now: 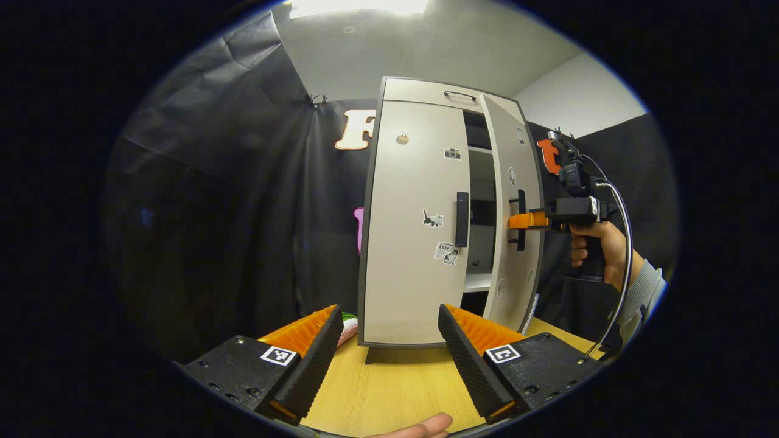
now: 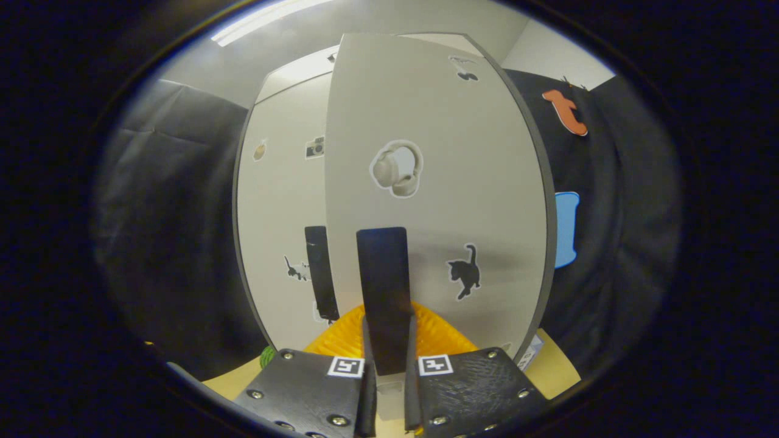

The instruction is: Open the right door of the double-door shoe cabinet with the right hand, and open the left door with the left hand.

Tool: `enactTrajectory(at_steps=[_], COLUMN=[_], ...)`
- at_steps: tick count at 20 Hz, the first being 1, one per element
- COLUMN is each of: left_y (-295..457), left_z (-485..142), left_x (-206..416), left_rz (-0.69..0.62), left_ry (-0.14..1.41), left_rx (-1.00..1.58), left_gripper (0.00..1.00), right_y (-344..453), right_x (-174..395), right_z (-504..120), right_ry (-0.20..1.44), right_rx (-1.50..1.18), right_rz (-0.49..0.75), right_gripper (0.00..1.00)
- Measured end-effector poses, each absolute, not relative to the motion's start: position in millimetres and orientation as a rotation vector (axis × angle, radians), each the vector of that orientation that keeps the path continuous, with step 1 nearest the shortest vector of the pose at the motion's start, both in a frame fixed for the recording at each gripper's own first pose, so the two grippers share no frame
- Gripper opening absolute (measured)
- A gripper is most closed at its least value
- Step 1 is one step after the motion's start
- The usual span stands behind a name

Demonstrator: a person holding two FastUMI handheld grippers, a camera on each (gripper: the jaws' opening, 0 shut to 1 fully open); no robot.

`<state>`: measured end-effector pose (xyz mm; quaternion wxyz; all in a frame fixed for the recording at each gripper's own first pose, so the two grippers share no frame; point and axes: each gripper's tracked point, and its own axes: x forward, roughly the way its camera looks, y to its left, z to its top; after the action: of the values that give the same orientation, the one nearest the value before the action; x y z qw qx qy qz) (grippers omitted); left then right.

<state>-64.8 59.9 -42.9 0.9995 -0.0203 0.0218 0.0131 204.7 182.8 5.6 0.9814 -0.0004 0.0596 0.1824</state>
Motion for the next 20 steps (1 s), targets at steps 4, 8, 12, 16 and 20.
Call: enactTrajectory(at_steps=[4, 8, 12, 16, 20], left_y=[58, 58, 56, 53, 44], left_z=[-43, -47, -56, -62, -64], left_x=[-67, -66, -64, -63, -64], left_rz=[0.019, 0.014, 0.008, 0.002, -0.011], left_ry=[0.04, 0.049, 0.067, 0.075, 0.083], left_rx=[-0.043, -0.054, -0.074, -0.059, -0.06], left_gripper=[0.97, 0.97, 0.99, 0.97, 0.98], right_y=[171, 157, 144, 126, 107], right_x=[199, 193, 188, 181, 178], right_z=[8, 12, 15, 17, 19], right_ry=[0.118, 0.111, 0.114, 0.12, 0.129], right_rx=[0.016, 0.033, 0.026, 0.032, 0.066], right_rz=[0.389, 0.404, 0.396, 0.371, 0.356], right_gripper=[0.18, 0.18, 0.18, 0.17, 0.17])
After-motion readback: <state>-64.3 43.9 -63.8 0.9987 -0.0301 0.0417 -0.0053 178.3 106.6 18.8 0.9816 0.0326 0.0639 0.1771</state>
